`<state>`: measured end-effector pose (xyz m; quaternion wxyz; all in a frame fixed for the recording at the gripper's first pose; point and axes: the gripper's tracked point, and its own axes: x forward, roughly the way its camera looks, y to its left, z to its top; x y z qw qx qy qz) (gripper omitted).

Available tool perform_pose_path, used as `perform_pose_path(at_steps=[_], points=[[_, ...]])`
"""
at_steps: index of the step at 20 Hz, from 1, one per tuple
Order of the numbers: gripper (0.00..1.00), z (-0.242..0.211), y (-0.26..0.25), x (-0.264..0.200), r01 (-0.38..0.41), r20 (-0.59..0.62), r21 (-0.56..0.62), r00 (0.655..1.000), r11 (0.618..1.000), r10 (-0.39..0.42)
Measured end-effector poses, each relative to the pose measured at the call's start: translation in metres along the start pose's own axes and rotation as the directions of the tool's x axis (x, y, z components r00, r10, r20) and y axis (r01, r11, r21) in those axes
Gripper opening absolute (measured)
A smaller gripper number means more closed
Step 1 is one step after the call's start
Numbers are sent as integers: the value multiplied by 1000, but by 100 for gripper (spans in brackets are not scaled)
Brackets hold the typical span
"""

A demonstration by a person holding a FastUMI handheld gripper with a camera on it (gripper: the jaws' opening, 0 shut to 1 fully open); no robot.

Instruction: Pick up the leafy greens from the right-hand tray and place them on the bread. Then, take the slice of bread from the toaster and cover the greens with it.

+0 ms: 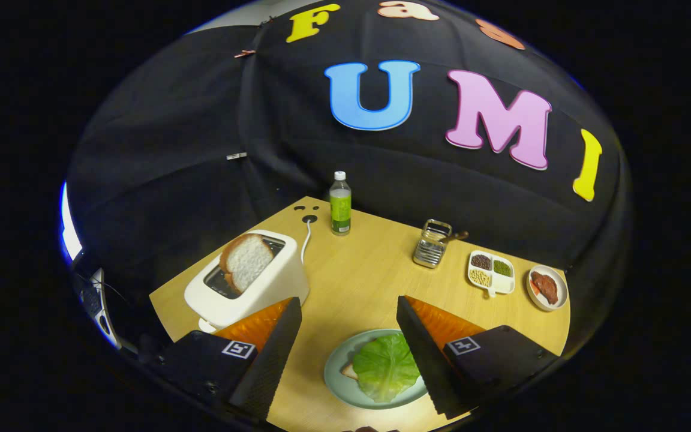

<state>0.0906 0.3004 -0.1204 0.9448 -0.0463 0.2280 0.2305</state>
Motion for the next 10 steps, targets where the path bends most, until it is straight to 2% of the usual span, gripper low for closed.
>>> perform_pose_path(at_steps=[4,10], points=[[100,31,52,10,-85,57,-121,994,989,92],[98,37,117,39,-170,32,-187,983,968,179]])
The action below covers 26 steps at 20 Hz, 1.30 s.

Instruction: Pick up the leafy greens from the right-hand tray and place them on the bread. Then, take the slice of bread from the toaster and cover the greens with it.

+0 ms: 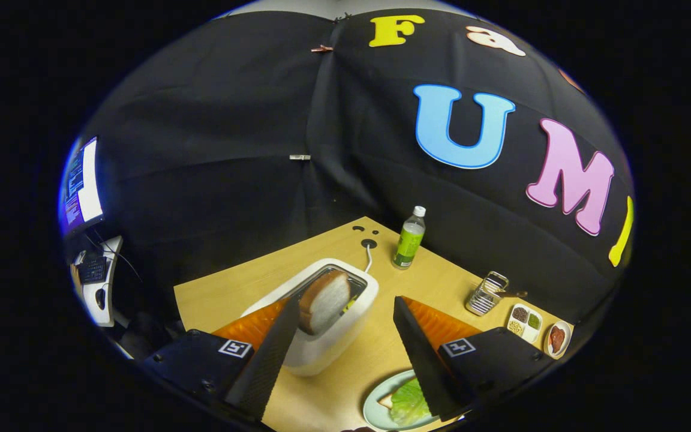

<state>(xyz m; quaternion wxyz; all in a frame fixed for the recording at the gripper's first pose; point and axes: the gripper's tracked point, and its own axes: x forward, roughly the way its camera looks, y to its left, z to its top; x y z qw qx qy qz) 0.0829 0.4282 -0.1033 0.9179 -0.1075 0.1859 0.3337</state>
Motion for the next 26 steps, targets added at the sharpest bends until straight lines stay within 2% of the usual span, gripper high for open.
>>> perform_pose_path(at_steps=[6,14,17,18,21,26], points=[[98,-11,28,51,-18,-57,-14,998,1000,17],[98,-35,9,102,77,-121,-10,990,997,-78],[95,-42,12,110,83,-148,13,986,996,-80],[86,-43,11,110,87,-152,14,985,996,-84],[69,-46,11,113,102,-156,-1,982,995,-101],[34,-52,6,107,165,-191,17,969,986,-159]])
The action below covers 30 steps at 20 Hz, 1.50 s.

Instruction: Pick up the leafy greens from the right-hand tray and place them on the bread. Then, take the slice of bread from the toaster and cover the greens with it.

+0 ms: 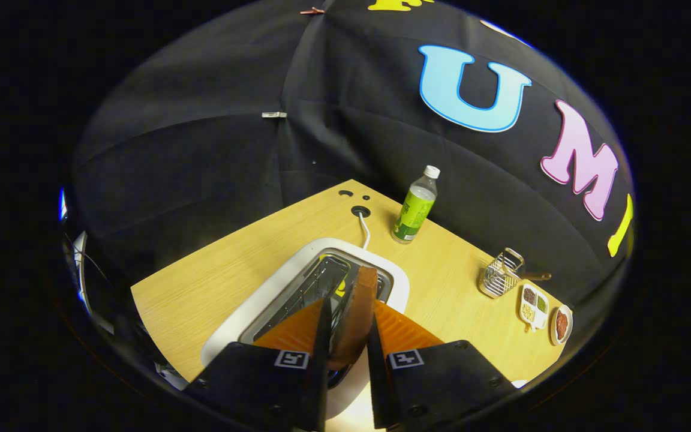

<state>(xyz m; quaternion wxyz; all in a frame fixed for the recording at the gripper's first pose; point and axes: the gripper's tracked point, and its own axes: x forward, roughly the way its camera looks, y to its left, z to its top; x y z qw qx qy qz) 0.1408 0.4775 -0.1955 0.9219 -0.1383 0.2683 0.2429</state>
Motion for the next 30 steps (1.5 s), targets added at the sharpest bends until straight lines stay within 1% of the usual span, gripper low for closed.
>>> perform_pose_path(at_steps=[1,2,3,4,5,10,15,19,22,26,30], points=[[32,0,3,1,-4,-8,12,1000,1000,4],[26,-1,3,0,0,-21,29,1000,1000,1],[26,-3,4,0,-6,-33,54,999,999,8],[22,-5,4,-3,1,-48,76,999,997,2],[22,-5,6,-3,-3,-54,93,999,996,8],[14,3,8,-9,-7,-30,60,1000,998,9],[14,24,0,-26,-12,17,94,1000,996,10],[14,47,-14,-43,-26,64,160,998,987,16],[14,58,-26,-56,-35,93,184,995,982,18],[14,59,-60,-72,-4,116,194,993,981,-19],[14,45,-104,-81,40,106,273,992,961,-71]])
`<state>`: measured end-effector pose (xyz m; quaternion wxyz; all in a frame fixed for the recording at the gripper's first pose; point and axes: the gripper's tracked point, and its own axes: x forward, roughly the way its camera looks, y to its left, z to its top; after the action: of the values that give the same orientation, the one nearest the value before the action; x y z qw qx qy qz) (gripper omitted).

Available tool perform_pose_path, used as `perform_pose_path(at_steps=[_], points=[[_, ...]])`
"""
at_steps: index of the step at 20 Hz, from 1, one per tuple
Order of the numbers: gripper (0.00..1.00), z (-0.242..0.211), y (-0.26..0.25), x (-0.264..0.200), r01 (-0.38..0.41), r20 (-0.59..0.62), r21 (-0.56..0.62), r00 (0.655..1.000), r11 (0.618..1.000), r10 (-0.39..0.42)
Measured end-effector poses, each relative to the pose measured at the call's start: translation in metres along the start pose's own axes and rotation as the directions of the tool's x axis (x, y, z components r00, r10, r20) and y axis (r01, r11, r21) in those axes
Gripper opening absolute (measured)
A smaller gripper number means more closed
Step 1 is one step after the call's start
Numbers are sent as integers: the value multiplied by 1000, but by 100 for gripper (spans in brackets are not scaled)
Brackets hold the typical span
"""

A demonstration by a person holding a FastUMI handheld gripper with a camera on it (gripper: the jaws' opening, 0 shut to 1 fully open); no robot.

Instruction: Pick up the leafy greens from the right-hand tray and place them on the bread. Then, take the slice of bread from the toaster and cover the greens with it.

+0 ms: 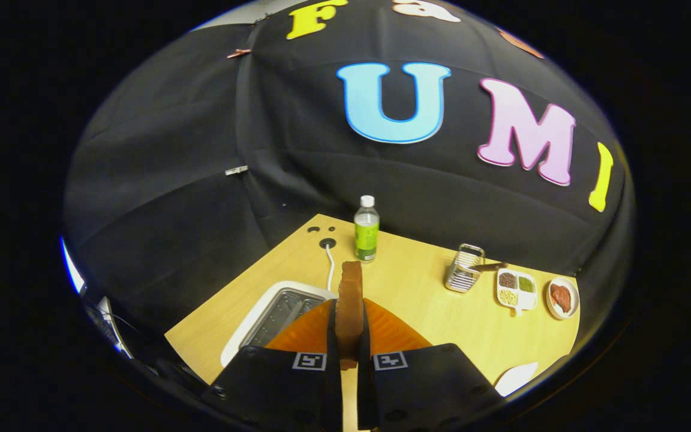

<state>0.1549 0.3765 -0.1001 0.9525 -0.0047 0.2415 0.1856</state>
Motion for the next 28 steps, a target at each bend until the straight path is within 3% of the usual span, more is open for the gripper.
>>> perform_pose_path(at_steps=[3,9,17,28], points=[[14,-16,-43,-5,61,-22,45,998,997,-60],[14,-72,-96,-14,115,-108,198,990,974,-95],[14,-141,-115,-14,140,-199,334,977,932,-76],[14,-193,-142,-14,201,-249,442,964,874,-96]])
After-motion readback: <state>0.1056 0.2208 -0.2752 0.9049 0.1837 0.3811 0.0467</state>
